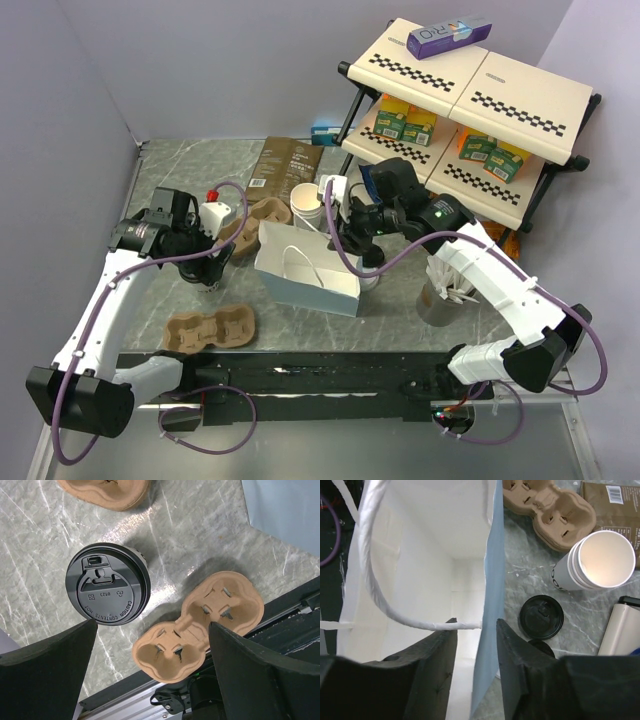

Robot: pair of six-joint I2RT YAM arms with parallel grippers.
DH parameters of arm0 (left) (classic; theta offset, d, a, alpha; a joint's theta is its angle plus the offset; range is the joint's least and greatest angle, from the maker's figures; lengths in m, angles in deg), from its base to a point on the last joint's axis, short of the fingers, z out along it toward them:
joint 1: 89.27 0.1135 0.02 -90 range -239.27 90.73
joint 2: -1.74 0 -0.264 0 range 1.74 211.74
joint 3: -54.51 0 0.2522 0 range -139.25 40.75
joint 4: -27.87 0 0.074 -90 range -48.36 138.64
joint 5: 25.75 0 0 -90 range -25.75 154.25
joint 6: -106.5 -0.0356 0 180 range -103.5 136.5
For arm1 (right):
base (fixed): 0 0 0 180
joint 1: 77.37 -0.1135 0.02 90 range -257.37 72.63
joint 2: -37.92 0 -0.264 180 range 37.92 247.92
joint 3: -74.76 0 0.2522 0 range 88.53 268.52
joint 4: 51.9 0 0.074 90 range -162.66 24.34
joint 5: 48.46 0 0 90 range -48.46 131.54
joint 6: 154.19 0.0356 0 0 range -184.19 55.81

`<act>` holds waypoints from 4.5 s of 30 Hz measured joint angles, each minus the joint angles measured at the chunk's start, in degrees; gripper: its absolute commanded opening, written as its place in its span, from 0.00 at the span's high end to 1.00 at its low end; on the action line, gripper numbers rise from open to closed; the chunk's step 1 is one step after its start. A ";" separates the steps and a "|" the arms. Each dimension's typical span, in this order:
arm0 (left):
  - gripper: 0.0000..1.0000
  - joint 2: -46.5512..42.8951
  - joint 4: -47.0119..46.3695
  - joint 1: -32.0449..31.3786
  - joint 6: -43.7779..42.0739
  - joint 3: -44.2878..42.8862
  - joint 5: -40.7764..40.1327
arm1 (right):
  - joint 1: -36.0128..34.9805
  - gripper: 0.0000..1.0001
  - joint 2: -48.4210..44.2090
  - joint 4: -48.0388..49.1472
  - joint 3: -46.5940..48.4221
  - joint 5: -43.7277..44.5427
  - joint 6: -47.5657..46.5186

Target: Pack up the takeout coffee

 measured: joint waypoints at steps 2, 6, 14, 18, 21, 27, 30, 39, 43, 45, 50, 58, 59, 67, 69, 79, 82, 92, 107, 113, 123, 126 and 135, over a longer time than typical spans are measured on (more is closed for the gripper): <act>0.01 0.00 0.00 0.00 0.33 0.00 0.02 | -0.02 0.58 0.07 0.39 0.00 -0.24 0.52; 0.01 0.00 0.04 0.00 0.55 0.00 -0.07 | -0.13 0.61 0.44 1.55 0.00 -0.42 1.68; 0.01 -0.33 0.31 0.04 -0.63 0.00 -2.69 | -0.31 0.87 2.05 3.50 -0.24 1.46 3.85; 0.01 -1.27 0.44 0.39 -2.01 0.35 -4.96 | -0.33 0.93 2.23 4.20 -0.24 2.25 4.48; 0.01 -1.62 0.90 0.90 -2.62 0.39 -6.29 | -0.33 0.98 2.23 4.26 -0.24 2.23 4.66; 0.01 -1.68 5.09 1.73 -6.58 0.37 -3.04 | -0.33 1.00 2.23 3.72 -0.20 1.79 4.35; 0.03 -3.23 9.07 1.75 -12.44 0.70 2.19 | -0.33 1.00 2.23 3.34 -0.20 1.29 4.11; 0.20 -11.45 13.09 1.75 -26.16 15.08 5.99 | -0.33 1.00 2.23 2.91 -0.20 1.11 3.65; 0.26 -12.96 12.98 1.75 -31.28 18.60 6.99 | -0.33 1.00 2.23 2.16 -0.20 0.44 2.54; 0.29 -13.29 12.59 1.75 -33.81 19.34 7.43 | -0.22 1.00 2.23 1.75 -0.20 -0.11 1.95; 0.33 -12.13 9.68 1.75 -38.60 22.38 8.52 | 1.09 1.00 2.19 0.90 0.11 -2.14 1.14; 0.38 -9.42 4.61 1.75 -42.51 25.86 10.05 | 2.67 1.00 -0.15 1.97 -0.28 -1.99 -2.56; 0.40 -8.98 4.07 1.75 -42.71 26.08 10.36 | 2.69 1.00 -0.48 2.19 -0.28 -1.95 -2.82; 0.46 -6.51 0.87 1.68 -43.08 27.15 11.67 | 2.80 1.00 -0.98 3.06 -0.26 -0.68 -2.80; 0.46 -5.60 0.52 1.68 -43.08 27.15 11.87 | 2.80 1.00 -0.98 3.15 -0.26 -0.55 -2.64; 0.36 -3.50 0.33 -0.20 -43.30 27.15 10.43 | 3.54 1.00 -0.96 3.96 -0.26 -0.52 -1.40; 0.38 -3.41 0.24 -1.64 -42.91 27.15 9.55 | 3.72 1.00 -0.96 4.17 -0.26 -0.55 -1.11; 0.40 -0.59 -1.40 -11.06 -35.69 27.15 3.43 | 4.07 1.00 -0.87 4.42 -0.24 -0.55 -0.22; 0.42 -3.37 -2.97 -13.77 -31.50 28.37 -2.69 | 4.83 1.00 -0.13 4.79 -0.15 -0.98 0.13; 0.42 -3.26 -3.02 -13.79 -30.77 28.61 -2.91 | 4.87 1.00 0.68 4.83 0.92 -1.14 0.31; 0.45 -0.98 -4.28 -13.79 -29.51 28.61 -3.80 | 4.87 1.00 1.05 4.87 1.79 -1.20 0.31; 0.54 -0.94 -4.28 -13.79 -29.49 28.61 -4.02 | 4.90 1.00 1.05 4.87 1.79 -1.18 0.31; 0.73 -0.94 -4.22 -13.81 -29.68 28.59 -4.26 | 4.90 1.00 1.05 4.90 1.79 -1.03 0.33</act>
